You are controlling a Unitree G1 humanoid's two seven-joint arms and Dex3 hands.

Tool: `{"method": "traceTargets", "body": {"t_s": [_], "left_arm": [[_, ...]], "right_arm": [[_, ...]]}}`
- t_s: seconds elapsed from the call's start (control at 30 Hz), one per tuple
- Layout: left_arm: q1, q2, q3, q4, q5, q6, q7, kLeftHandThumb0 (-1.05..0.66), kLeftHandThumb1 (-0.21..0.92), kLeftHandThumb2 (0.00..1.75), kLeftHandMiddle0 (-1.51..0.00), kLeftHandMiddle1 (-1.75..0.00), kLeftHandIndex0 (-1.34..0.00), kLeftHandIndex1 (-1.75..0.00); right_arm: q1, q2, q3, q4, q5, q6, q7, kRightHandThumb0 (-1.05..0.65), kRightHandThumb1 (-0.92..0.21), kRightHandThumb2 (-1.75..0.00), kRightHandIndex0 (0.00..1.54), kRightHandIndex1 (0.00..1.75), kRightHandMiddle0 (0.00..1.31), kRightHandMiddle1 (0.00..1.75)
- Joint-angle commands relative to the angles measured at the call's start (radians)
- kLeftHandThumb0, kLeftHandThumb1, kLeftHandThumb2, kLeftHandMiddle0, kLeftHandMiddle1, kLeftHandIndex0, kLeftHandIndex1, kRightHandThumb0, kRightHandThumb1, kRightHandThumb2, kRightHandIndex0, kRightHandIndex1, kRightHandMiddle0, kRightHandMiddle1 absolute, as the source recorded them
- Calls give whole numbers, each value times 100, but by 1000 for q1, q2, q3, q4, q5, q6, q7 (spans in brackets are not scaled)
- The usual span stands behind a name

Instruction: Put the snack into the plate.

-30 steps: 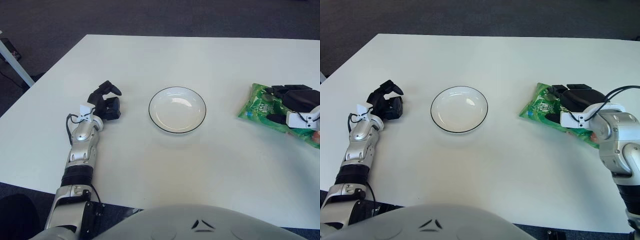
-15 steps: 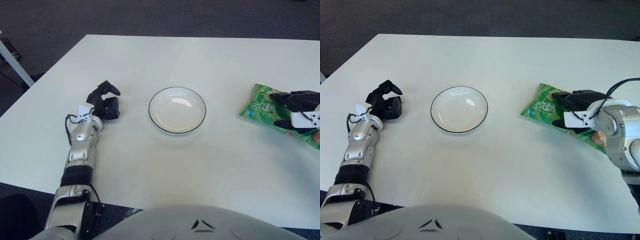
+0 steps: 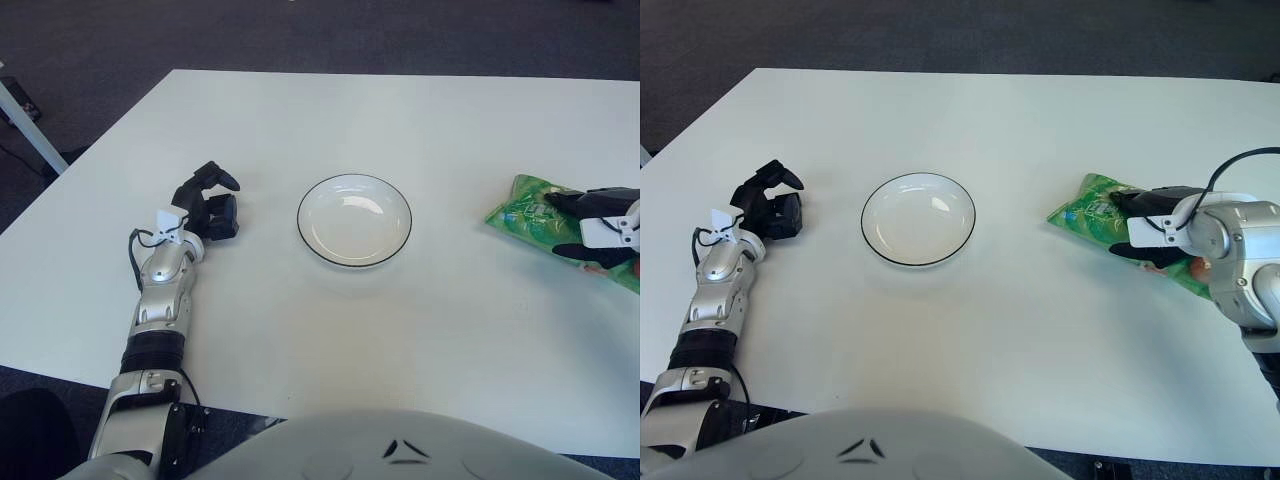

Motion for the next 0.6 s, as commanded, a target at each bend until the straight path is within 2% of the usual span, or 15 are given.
{"method": "traceTargets", "body": {"t_s": [0.0, 0.07, 0.3, 0.4, 0.43, 0.5, 0.53, 0.57], "left_arm": [[91, -52, 1, 68, 0, 5, 21, -47, 35, 127, -129, -175, -58, -175], [90, -55, 4, 68, -3, 4, 23, -47, 35, 127, -129, -175, -59, -175], [89, -64, 9, 67, -9, 2, 24, -47, 35, 128, -129, -175, -59, -175], [90, -65, 9, 67, -10, -7, 20, -47, 35, 128, -129, -175, -59, -175], [90, -65, 9, 67, -10, -8, 19, -47, 35, 128, -130, -175, -59, -175], [90, -66, 10, 67, -10, -9, 20, -47, 35, 128, -130, -175, -59, -175], [90, -67, 10, 67, -10, -9, 22, -47, 35, 128, -130, -175, -59, -175], [89, -67, 10, 68, -10, -9, 23, -47, 35, 127, -130, -175, -58, -175]], "right_arm": [[-7, 46, 76, 112, -3, -21, -23, -105, -92, -71, 0, 0, 2, 1], [-13, 44, 87, 128, -2, -27, -36, -105, -92, -68, 0, 0, 3, 3], [-22, 54, 120, 190, -30, -42, -128, -101, -92, -53, 0, 0, 0, 33], [-36, 77, 142, 259, -62, -73, -240, -91, -92, -45, 4, 4, 0, 48], [-41, 83, 149, 281, -68, -82, -270, -88, -91, -44, 3, 16, 0, 54], [-59, 101, 165, 340, -79, -101, -336, -79, -87, -42, 2, 55, 0, 73], [-64, 119, 166, 362, -85, -96, -378, -74, -80, -48, 1, 83, 0, 89], [-68, 131, 167, 377, -89, -93, -408, -66, -70, -60, 1, 107, 4, 112]]}}
